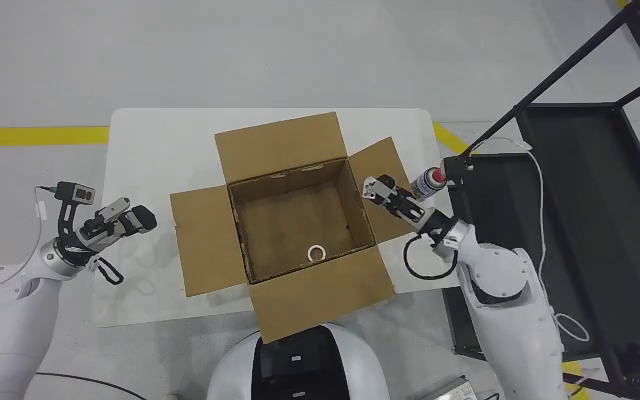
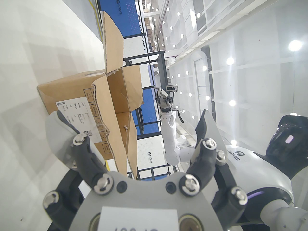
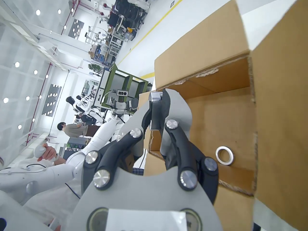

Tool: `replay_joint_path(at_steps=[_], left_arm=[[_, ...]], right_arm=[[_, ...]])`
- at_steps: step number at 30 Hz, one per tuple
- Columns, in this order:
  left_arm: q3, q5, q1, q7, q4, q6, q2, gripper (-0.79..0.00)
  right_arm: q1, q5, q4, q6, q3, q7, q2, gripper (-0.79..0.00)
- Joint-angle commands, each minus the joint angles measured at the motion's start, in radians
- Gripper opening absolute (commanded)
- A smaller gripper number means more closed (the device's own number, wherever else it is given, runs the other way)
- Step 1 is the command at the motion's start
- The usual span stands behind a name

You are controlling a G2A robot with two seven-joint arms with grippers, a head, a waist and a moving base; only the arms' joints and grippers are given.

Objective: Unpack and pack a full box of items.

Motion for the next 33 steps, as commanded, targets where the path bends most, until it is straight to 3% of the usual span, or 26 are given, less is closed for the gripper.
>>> replay_joint_path(at_steps=[1, 7, 25, 33], left_arm=[[0.0, 0.0, 0.0, 0.0, 0.0, 0.0, 0.0, 0.0], [0.0, 0.0, 0.0, 0.0, 0.0, 0.0, 0.0, 0.0], [0.0, 0.0, 0.0, 0.0, 0.0, 0.0, 0.0, 0.0], [0.0, 0.0, 0.0, 0.0, 0.0, 0.0, 0.0, 0.0]], right_arm=[[-0.046, 0.047, -0.003, -0.026, 0.053, 0.004, 0.003, -0.785], [-0.164, 0.28, -0.013, -0.091, 0.157, -0.033, 0.002, -0.785], [-0.162, 0.274, -0.013, -0.09, 0.161, -0.04, 0.002, -0.785], [-0.202, 0.15, 0.138, -0.165, 0.328, -0.005, 0.022, -0.785]])
